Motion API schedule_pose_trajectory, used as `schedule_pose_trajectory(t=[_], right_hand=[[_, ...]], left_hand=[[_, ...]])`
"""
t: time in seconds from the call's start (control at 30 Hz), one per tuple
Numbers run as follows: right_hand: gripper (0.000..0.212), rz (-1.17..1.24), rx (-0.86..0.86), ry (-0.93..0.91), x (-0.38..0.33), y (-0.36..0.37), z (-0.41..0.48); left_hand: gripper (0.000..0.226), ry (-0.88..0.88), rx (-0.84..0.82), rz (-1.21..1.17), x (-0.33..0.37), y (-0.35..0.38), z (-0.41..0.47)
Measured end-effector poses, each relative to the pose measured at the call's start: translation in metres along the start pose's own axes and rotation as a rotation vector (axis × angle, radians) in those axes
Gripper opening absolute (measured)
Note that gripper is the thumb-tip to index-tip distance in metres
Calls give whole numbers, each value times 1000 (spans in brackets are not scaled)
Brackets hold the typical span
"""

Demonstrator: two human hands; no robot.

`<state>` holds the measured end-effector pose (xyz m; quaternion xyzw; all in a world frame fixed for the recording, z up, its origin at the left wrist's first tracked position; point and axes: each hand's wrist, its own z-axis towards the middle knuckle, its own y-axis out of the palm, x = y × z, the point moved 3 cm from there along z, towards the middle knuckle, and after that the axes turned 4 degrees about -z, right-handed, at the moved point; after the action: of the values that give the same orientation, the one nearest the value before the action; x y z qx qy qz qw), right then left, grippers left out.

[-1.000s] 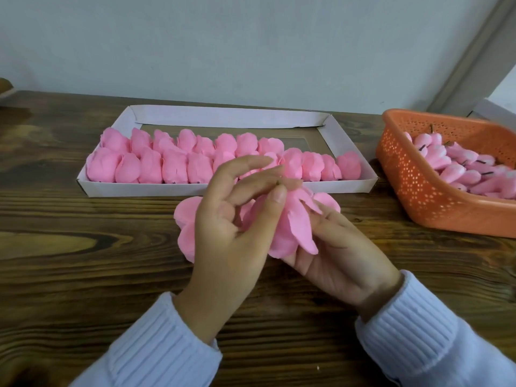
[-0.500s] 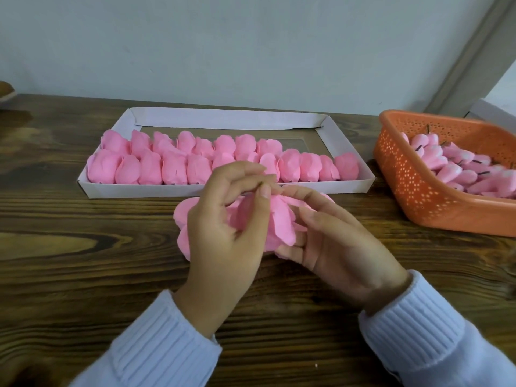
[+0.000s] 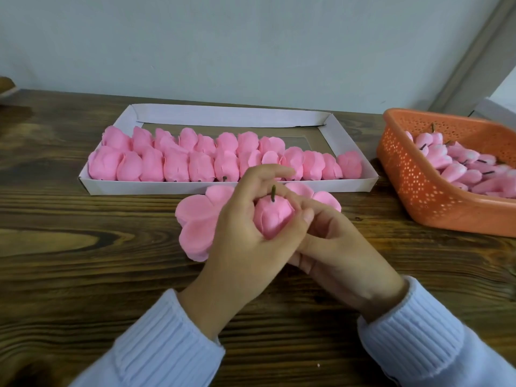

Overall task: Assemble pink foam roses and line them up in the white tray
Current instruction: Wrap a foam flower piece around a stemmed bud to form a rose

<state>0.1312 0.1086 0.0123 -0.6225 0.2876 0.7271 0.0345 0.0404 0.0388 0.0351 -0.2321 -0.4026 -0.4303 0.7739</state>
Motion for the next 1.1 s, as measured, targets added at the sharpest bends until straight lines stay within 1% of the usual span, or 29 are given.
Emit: schedule_pose_trajectory(t=[0.13, 0.2, 0.23, 0.3, 0.37, 0.4, 0.47, 0.53, 0.63, 0.73, 0.8, 0.87, 0.93, 1.0, 1.03, 1.1], right_hand=[[39, 71, -35, 45, -1, 0, -1], [36, 86, -22, 70, -2, 0, -2], [33, 54, 7, 43, -3, 0, -1], [28, -120, 157, -99, -7, -3, -1], [18, -379, 371, -300, -14, -9, -5], [12, -491, 445, -394, -17, -12, -7], [6, -658, 473, -521, -21, -12, -9], [9, -736, 423, -554, -20, -9, -9], [9, -717, 337, -483, -15, -5, -5], [17, -651, 322, -436, -14, -7, -4], [19, -602, 318, -438, -15, -8, -5], [18, -578, 359, -482, -17, -9, -6], [20, -515, 440, -531, -19, -13, -7], [18, -445, 501, -573, -22, -17, -8], [14, -440, 522, -596, -24, -18, -9], [8, -532, 569, -641, -27, -20, -11]], left_hand=[[32, -81, 74, -73, -7, -4, 0], [31, -68, 114, -50, -9, -8, 1], [31, -53, 131, -24, -9, -9, 1], [34, -20, 146, 47, -9, -10, 1], [39, 10, 137, 128, -11, -10, 0], [42, 16, 121, 166, -12, -9, -1], [48, 7, 72, 231, -14, -5, -2], [53, -22, 3, 241, -15, 0, -3], [62, -17, -99, 229, -16, 5, -4], [73, -1, -156, 236, -17, 8, -5], [78, 4, -174, 232, -17, 8, -6], [82, 4, -185, 227, -19, 9, -6], [86, -4, -187, 237, -21, 9, -7], [85, -24, -187, 252, -22, 9, -8], [85, -30, -185, 262, -22, 9, -8], [84, -14, -188, 287, -20, 9, -8]])
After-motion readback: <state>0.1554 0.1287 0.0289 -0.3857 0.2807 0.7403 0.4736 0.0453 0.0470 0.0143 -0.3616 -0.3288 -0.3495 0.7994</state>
